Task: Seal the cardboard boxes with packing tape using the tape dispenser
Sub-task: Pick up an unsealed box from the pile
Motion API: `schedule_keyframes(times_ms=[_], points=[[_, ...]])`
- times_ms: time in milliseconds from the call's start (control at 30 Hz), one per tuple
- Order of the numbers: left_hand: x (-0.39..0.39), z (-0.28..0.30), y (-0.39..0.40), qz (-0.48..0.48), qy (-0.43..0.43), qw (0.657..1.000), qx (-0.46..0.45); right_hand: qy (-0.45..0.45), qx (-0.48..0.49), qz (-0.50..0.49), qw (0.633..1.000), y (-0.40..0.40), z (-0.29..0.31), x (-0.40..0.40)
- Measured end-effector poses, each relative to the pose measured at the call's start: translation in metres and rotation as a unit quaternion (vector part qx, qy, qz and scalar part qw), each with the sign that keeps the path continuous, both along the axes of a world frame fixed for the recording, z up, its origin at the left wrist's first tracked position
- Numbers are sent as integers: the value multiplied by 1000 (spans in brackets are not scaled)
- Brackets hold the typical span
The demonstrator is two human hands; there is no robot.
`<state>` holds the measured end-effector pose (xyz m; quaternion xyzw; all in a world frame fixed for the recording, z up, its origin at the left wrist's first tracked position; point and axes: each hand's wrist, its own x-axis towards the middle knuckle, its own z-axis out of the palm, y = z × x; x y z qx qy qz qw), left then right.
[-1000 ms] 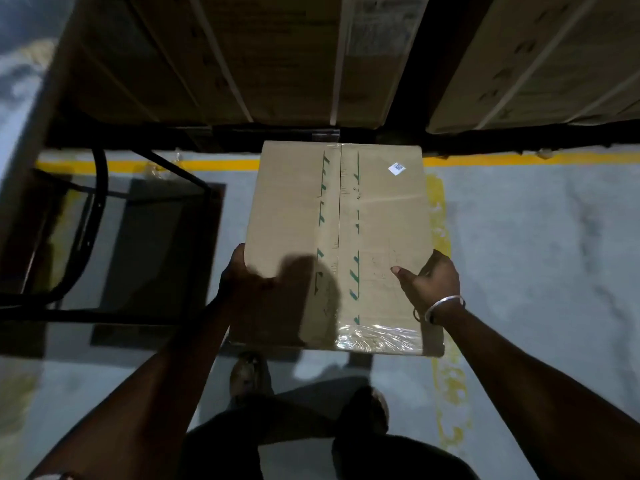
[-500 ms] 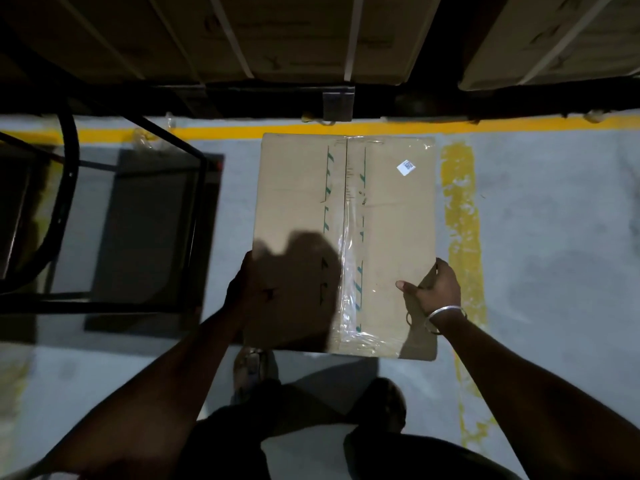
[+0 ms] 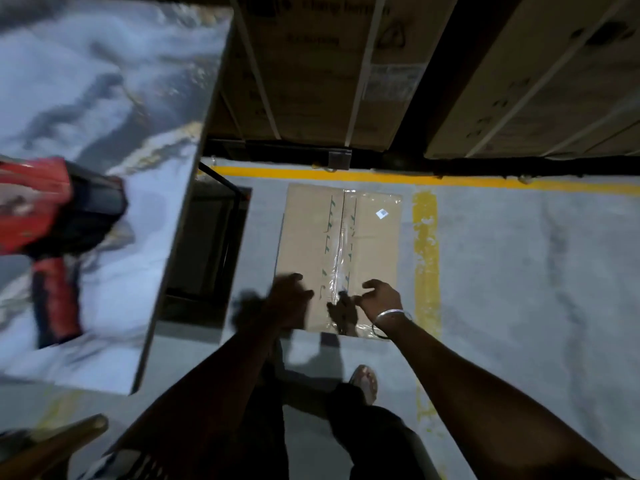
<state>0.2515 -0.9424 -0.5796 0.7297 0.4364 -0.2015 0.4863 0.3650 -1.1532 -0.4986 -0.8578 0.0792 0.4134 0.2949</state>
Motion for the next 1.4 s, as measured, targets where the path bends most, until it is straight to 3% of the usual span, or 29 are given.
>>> schedule_keyframes(times_ms=[133, 333, 533, 767, 1067, 1400], points=[[15, 172, -33, -44, -54, 997, 18, -47, 47, 18, 998, 22, 100, -14], [-6, 287, -4, 38, -165, 984, 57, -124, 112, 44, 985, 74, 205, -34], [-45, 361, 75, 90, -275, 954, 83, -241, 174, 74, 952, 164, 280, -69], [-146, 407, 204, 139, -346, 923, 99, -265, 212, 103, 935, 302, 321, -150], [-302, 414, 382, 251, -320, 898, 167, -229, 241, 195, 923, 485, 341, -268], [-364, 408, 553, 342, -290, 875, 180, -171, 258, 244, 919, 679, 331, -302]])
